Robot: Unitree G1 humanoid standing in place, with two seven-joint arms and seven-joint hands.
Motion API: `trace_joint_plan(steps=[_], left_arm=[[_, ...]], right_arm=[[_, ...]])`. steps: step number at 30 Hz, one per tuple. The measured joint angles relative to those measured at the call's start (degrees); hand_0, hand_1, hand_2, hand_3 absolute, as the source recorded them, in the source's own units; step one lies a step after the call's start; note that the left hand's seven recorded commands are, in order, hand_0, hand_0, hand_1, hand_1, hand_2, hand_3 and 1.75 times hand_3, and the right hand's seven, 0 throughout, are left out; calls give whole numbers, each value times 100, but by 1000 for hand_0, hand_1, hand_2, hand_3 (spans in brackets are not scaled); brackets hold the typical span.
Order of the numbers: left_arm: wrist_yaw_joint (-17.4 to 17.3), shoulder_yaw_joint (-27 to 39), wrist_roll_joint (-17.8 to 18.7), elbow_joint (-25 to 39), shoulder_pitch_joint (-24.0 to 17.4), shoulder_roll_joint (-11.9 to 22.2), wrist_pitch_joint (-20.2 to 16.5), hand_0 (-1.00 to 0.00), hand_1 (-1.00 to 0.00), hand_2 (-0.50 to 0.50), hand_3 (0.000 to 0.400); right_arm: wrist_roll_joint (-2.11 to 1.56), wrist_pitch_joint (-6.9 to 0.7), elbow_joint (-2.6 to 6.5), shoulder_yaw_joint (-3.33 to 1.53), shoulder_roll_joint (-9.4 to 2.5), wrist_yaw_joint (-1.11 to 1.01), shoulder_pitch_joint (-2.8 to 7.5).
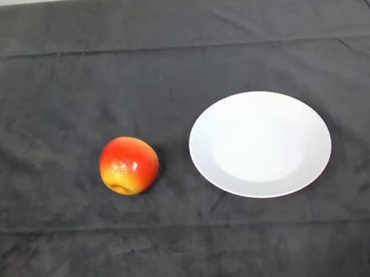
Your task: Move the apple to the plate
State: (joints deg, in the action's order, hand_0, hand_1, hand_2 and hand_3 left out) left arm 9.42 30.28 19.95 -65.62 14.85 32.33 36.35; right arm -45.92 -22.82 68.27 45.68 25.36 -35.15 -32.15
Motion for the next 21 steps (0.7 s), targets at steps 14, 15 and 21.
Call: trace_joint_plan(steps=[14, 15, 21], left_arm=[[-332, -232, -357, 0, 2, 0, 377, 0, 0, 0, 0], [-376, -249, -411, 0, 3, 0, 392, 0, 0, 0, 0], [-428, -295, -549, 0, 8, 0, 528, 0, 0, 0, 0]], right_arm=[[0, 0, 0, 2, 0, 0, 0], [0, 0, 0, 2, 0, 0, 0], [0, 0, 0, 2, 0, 0, 0]])
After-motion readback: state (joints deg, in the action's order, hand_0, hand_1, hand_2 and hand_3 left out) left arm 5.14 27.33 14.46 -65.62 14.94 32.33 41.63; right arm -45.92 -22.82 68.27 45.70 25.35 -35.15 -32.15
